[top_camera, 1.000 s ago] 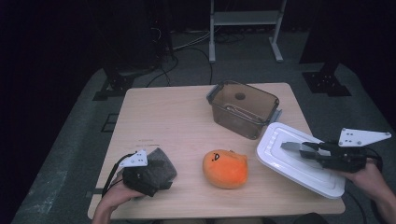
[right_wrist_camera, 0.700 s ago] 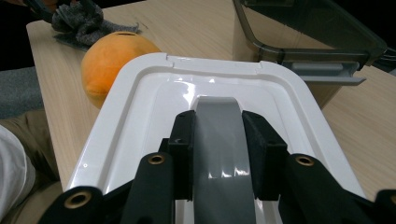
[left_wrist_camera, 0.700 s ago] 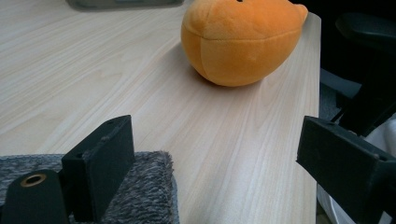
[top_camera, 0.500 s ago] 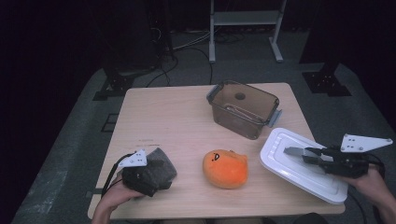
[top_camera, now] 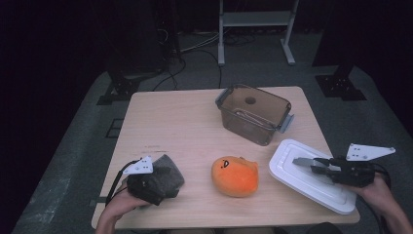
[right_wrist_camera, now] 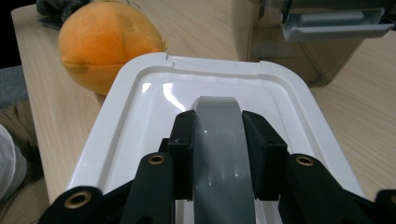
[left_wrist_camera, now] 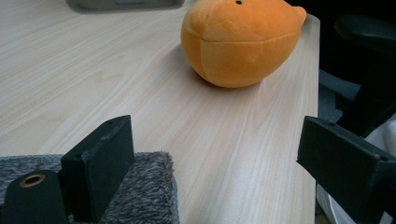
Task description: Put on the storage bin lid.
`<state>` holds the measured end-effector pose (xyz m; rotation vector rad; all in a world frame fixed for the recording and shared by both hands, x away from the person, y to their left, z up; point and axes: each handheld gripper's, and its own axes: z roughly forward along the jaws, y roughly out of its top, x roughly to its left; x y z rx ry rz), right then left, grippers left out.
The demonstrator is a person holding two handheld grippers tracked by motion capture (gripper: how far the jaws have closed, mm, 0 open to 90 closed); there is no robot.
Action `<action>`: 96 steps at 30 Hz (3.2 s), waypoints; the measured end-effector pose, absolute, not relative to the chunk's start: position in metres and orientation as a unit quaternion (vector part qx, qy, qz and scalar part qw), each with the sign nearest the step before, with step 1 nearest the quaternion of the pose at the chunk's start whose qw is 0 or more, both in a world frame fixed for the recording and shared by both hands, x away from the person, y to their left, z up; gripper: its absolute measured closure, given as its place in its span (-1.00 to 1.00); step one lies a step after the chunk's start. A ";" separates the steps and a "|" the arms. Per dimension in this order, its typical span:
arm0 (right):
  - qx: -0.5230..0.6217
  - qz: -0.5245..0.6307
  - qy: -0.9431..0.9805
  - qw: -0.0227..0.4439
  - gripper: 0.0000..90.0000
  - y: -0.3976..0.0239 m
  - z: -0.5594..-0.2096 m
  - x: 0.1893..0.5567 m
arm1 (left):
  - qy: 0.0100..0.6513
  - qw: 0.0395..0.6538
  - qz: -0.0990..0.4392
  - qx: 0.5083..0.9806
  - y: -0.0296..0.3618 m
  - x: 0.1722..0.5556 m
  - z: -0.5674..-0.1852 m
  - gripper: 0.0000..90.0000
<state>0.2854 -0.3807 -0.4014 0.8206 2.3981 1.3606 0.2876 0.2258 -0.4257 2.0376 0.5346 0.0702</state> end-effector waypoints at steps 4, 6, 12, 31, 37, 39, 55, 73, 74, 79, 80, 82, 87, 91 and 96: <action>0.293 0.467 0.825 0.125 0.45 -0.381 -0.413 0.293 | 0.223 0.495 0.028 0.839 0.226 0.287 -0.426 -0.78; 0.297 0.469 0.823 0.120 0.45 -0.381 -0.419 0.296 | 0.222 0.494 0.028 0.840 0.226 0.287 -0.426 -0.78; 0.309 0.461 0.824 0.115 0.45 -0.380 -0.434 0.303 | 0.222 0.495 0.027 0.840 0.226 0.287 -0.426 -0.78; 0.319 0.454 0.826 0.098 0.45 -0.375 -0.461 0.306 | 0.220 0.493 0.024 0.841 0.226 0.287 -0.427 -0.78; 0.323 0.455 0.825 0.092 0.45 -0.373 -0.464 0.305 | 0.217 0.491 0.024 0.843 0.227 0.287 -0.427 -0.78; 0.322 0.456 0.824 0.092 0.44 -0.373 -0.465 0.305 | 0.217 0.491 0.024 0.844 0.227 0.287 -0.427 -0.78; 0.320 0.456 0.825 0.094 0.03 -0.372 -0.446 0.306 | 0.215 0.487 0.021 0.846 0.225 0.285 -0.428 -0.79; 0.283 0.490 0.819 0.097 -0.34 -0.344 -0.375 0.327 | 0.218 0.486 0.027 0.846 0.228 0.285 -0.428 -0.81; 0.280 0.491 0.819 0.097 -0.34 -0.342 -0.372 0.329 | 0.218 0.488 0.027 0.845 0.229 0.285 -0.428 -0.81; 0.275 0.501 0.815 0.097 -0.36 -0.335 -0.358 0.337 | 0.220 0.487 0.028 0.845 0.230 0.285 -0.428 -0.81; 0.273 0.505 0.813 0.098 -0.36 -0.333 -0.356 0.338 | 0.220 0.487 0.028 0.845 0.230 0.285 -0.428 -0.81; 0.270 0.510 0.811 0.096 -0.36 -0.330 -0.350 0.342 | 0.221 0.487 0.028 0.845 0.230 0.285 -0.428 -0.81; 0.259 0.513 0.812 0.101 -0.37 -0.319 -0.335 0.352 | 0.219 0.490 0.026 0.843 0.231 0.285 -0.427 -0.81; 0.249 0.512 0.816 0.101 -0.37 -0.308 -0.328 0.359 | 0.219 0.492 0.027 0.842 0.232 0.285 -0.427 -0.81; 0.232 0.504 0.826 0.100 -0.37 -0.291 -0.323 0.369 | 0.219 0.491 0.027 0.843 0.232 0.284 -0.426 -0.81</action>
